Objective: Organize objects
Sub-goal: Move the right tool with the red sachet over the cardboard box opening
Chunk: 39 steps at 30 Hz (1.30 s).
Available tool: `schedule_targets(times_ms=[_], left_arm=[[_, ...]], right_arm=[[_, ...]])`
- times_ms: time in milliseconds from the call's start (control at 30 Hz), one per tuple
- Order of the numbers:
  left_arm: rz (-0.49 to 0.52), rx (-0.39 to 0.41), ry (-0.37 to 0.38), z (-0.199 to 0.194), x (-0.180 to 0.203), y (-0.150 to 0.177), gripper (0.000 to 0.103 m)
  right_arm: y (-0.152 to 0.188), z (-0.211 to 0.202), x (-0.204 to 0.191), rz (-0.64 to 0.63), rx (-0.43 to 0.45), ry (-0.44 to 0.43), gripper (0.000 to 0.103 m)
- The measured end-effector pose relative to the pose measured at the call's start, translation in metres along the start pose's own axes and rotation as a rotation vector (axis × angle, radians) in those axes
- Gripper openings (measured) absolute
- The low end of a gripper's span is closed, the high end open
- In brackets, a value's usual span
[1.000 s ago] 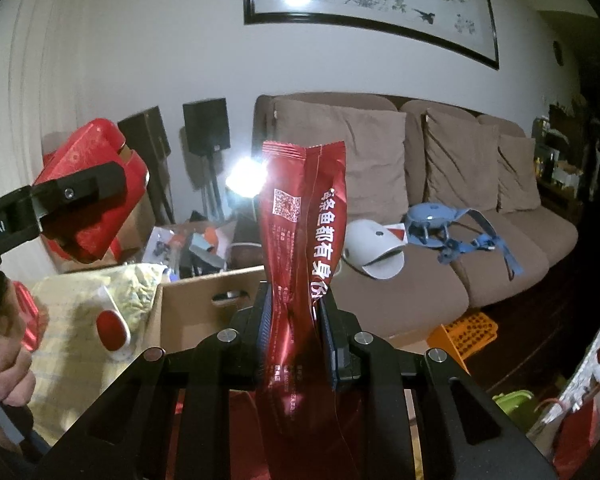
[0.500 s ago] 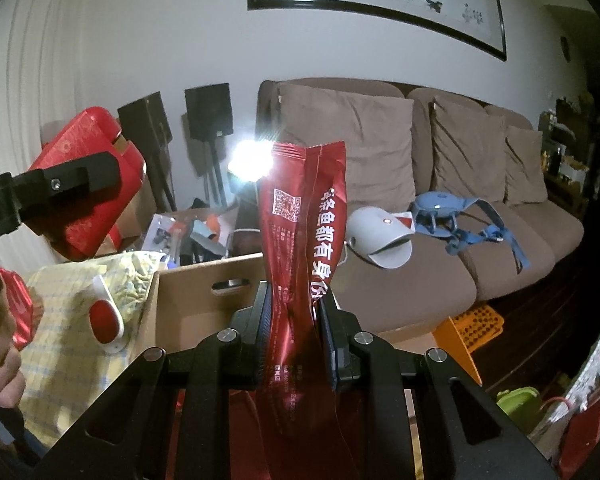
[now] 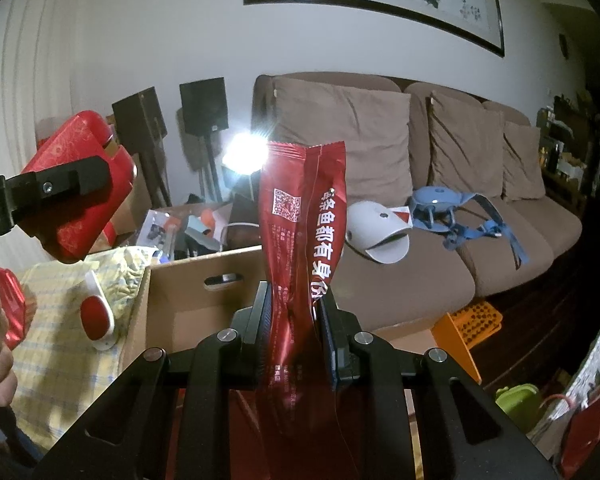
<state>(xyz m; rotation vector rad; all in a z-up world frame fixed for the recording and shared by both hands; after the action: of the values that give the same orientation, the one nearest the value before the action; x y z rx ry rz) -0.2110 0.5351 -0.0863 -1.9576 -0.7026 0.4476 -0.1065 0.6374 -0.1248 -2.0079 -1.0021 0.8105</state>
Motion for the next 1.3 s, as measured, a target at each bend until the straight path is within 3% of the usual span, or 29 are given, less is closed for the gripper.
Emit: schedule_targets(times_ms=[1300], left_arm=[[0.005, -0.146, 0.001, 0.044, 0.005, 0.041, 0.081]], right_arm=[[0.025, 0.035, 0.009, -0.008, -0.065, 0.015, 0.022]])
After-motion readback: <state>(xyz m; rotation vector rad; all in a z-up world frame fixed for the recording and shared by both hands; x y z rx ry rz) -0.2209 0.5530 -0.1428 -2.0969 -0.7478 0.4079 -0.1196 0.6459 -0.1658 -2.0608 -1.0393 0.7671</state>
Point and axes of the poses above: each gripper's, at about its wrist camera, not at the fingertips, and z roughly the way its jaws point, x to its right, y to its underside, the point moved 10 cm from there along z, roughly the way its jaws point, and after that the axes turned 12 degrees about z, right-handed, at the moved point
